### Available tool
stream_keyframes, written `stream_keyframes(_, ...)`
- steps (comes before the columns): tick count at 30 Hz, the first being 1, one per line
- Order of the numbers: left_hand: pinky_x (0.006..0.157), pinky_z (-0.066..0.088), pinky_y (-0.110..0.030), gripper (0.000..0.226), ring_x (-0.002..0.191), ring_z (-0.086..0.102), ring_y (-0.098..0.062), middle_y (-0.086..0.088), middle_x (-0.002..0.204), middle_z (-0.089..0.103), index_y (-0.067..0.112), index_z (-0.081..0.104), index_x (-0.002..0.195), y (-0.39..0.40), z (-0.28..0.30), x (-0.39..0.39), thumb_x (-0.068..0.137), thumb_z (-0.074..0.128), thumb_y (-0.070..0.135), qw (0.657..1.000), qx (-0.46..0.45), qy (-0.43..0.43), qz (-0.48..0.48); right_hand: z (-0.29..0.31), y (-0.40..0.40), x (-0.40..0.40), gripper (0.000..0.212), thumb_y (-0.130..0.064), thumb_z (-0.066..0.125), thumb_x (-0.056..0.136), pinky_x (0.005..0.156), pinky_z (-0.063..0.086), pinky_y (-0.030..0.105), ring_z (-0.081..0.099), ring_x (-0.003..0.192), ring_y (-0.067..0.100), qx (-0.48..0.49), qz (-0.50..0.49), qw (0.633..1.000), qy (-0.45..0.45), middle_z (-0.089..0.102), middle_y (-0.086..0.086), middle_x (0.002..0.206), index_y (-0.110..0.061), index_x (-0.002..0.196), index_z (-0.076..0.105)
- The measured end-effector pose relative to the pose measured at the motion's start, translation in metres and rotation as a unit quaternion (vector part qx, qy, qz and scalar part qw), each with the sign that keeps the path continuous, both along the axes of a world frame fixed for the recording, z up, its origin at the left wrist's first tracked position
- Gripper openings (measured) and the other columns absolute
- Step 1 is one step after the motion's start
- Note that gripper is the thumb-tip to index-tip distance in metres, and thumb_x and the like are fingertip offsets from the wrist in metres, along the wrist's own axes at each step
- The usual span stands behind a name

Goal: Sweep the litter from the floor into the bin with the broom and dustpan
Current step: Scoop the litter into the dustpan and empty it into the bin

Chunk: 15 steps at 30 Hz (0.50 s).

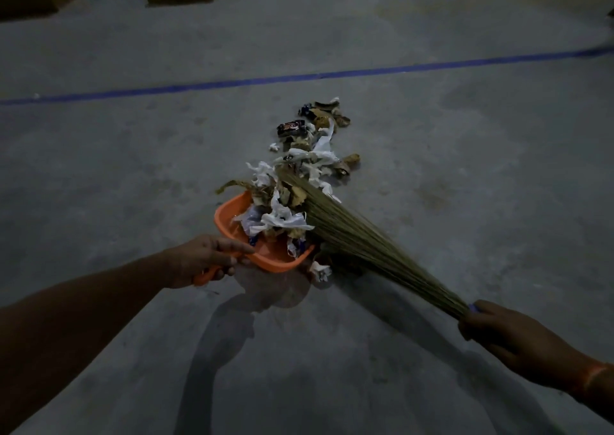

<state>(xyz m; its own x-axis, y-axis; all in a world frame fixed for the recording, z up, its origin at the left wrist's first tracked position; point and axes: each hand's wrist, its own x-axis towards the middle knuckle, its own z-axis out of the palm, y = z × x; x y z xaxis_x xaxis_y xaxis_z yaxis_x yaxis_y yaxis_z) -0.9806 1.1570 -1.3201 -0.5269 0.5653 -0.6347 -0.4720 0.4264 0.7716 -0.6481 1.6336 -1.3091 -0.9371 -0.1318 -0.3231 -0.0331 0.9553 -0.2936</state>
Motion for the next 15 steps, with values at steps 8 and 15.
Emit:
stream_keyframes(8, 0.056, 0.05, -0.021, 0.04, 0.075, 0.061, -0.016, -0.018, 0.118, 0.067, 0.011, 0.071, 0.123, -0.006, -0.003, 0.0, 0.095, 0.051, -0.009, 1.0, 0.016, -0.007, 0.002, 0.003, 0.002, 0.008, 0.015, -0.036, 0.048, 0.095, 0.065, 0.049, 0.023, 0.053, 0.079, 0.001, 0.019, 0.029, 0.999, 0.0, 0.043, -0.024, 0.101, -0.052, 0.095, 0.048)
stream_keyframes(15, 0.055, 0.05, -0.02, 0.041, 0.074, 0.061, -0.016, -0.023, 0.123, 0.064, 0.013, 0.07, 0.125, -0.004, -0.004, 0.0, 0.095, 0.051, -0.008, 1.0, 0.009, -0.005, -0.004, 0.007, -0.009, 0.007, 0.02, -0.031, 0.045, 0.098, 0.066, 0.038, 0.014, 0.048, 0.08, -0.003, -0.016, 0.009, 1.0, -0.014, 0.041, -0.025, 0.098, -0.05, 0.094, 0.047)
